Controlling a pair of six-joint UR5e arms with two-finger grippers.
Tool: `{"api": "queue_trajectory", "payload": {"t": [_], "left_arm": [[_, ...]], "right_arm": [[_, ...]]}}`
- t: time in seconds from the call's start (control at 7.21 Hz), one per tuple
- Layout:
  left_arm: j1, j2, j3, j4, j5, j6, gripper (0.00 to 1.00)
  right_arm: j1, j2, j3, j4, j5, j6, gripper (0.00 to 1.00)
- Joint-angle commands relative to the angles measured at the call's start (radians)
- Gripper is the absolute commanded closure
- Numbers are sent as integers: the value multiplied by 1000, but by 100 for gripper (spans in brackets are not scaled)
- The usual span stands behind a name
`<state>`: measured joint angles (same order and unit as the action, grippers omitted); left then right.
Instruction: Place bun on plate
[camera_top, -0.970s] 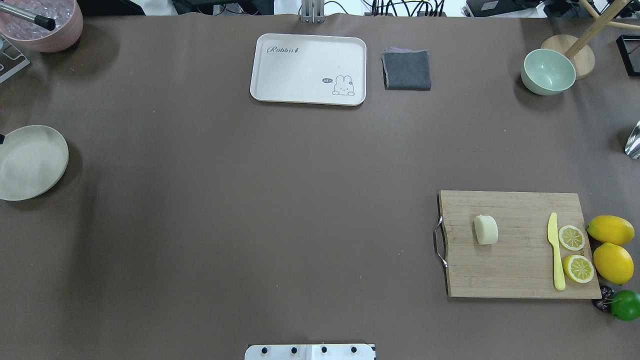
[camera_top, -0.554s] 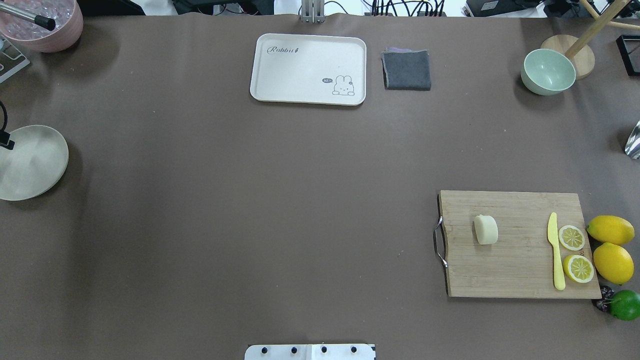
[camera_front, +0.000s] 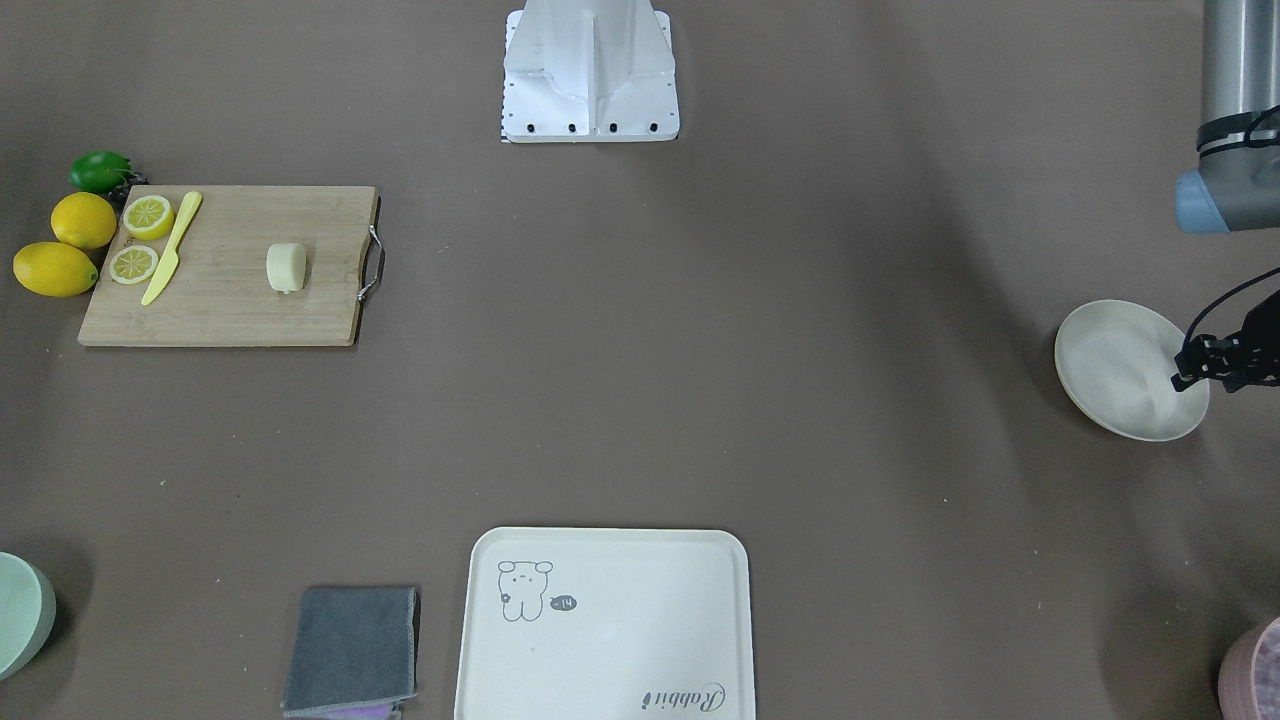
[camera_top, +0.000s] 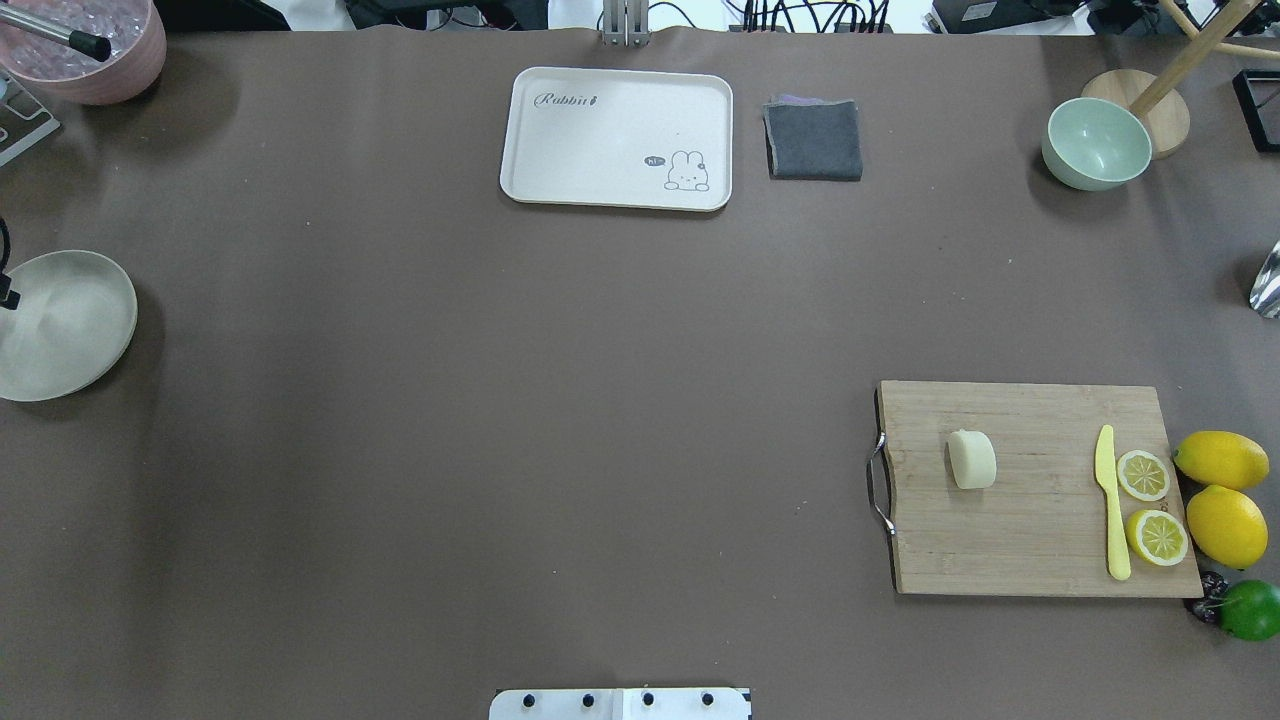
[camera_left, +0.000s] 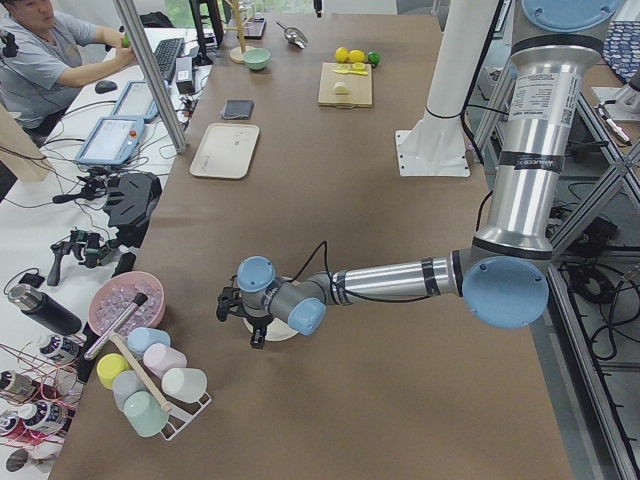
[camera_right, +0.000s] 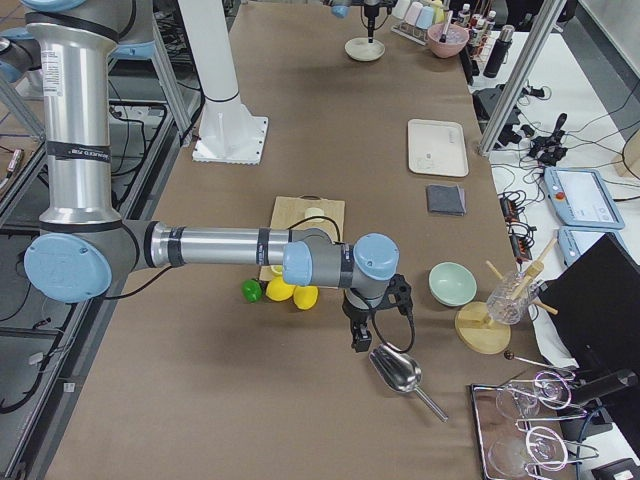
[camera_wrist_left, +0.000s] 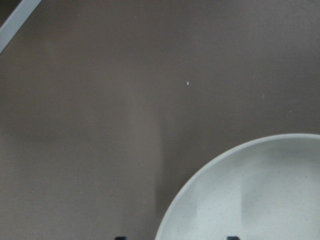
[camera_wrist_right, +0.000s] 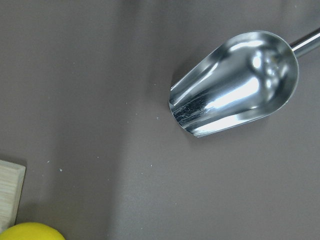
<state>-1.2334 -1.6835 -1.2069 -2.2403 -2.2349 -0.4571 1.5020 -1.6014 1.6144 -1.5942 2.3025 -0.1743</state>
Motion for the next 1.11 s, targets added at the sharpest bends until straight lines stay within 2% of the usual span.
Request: {"api": "queue_trajectory", "payload": {"t": [0.0, 0.14, 0.28, 0.42, 0.69, 0.97], "left_arm": [[0, 4, 12, -1, 0, 0, 38], [2, 8, 10, -1, -2, 0, 46], [2, 19, 7, -8, -2, 0, 49], [2, 28, 10, -22, -2, -2, 69], [2, 39, 4, -25, -11, -18, 99], [2, 38, -31, -25, -64, -72, 100]], "right_arm": [[0, 0, 4, 0, 3, 2, 0], [0, 0, 7, 0, 3, 3, 0], [0, 0, 7, 0, 6, 4, 0], [0, 0, 7, 0, 6, 3, 0], [0, 0, 18, 0, 24, 3, 0], [0, 0, 38, -1, 72, 4, 0]]}}
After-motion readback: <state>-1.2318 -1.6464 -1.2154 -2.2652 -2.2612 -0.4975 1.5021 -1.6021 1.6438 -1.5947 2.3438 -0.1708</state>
